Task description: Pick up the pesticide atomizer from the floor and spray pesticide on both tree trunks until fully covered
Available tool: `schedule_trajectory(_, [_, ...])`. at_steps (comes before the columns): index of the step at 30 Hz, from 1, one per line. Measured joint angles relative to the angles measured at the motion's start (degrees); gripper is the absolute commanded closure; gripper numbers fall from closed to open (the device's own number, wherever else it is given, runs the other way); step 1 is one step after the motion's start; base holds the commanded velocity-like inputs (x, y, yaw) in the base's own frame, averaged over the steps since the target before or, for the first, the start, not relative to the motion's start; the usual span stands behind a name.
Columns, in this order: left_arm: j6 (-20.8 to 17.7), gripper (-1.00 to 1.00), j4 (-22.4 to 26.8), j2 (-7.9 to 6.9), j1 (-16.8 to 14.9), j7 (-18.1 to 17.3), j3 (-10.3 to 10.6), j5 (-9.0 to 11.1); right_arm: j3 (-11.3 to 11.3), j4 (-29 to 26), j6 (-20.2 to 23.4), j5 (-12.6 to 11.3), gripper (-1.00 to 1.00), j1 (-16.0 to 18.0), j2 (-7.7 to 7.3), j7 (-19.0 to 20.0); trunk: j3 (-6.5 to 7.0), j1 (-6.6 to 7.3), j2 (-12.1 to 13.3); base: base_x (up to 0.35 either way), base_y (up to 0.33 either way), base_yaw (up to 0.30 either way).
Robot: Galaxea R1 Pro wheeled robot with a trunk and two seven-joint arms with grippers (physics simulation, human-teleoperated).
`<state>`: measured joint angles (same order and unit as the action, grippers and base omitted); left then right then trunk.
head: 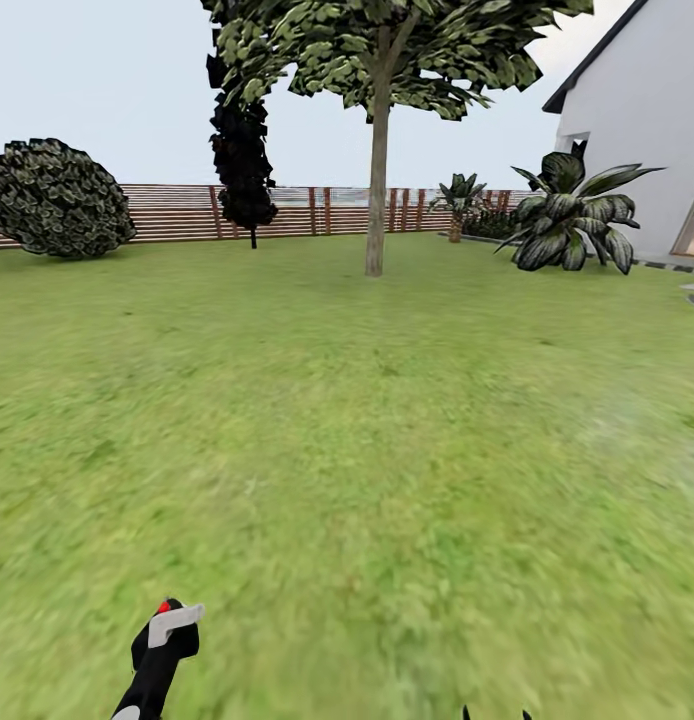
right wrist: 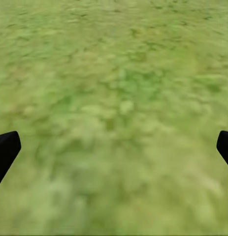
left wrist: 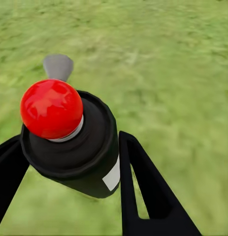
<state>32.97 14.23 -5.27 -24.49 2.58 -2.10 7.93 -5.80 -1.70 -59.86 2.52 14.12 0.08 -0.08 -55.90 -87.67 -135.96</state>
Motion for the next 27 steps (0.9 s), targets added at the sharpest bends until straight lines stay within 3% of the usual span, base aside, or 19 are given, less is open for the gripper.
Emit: schedule_trajectory(27, [0.0,1.00,0.0,0.00,0.0,0.0,0.0,0.0,0.0,0.0,0.0,0.0,-1.00,0.0,0.00,0.0,0.00,0.00,0.0,0.338,0.000,0.000])
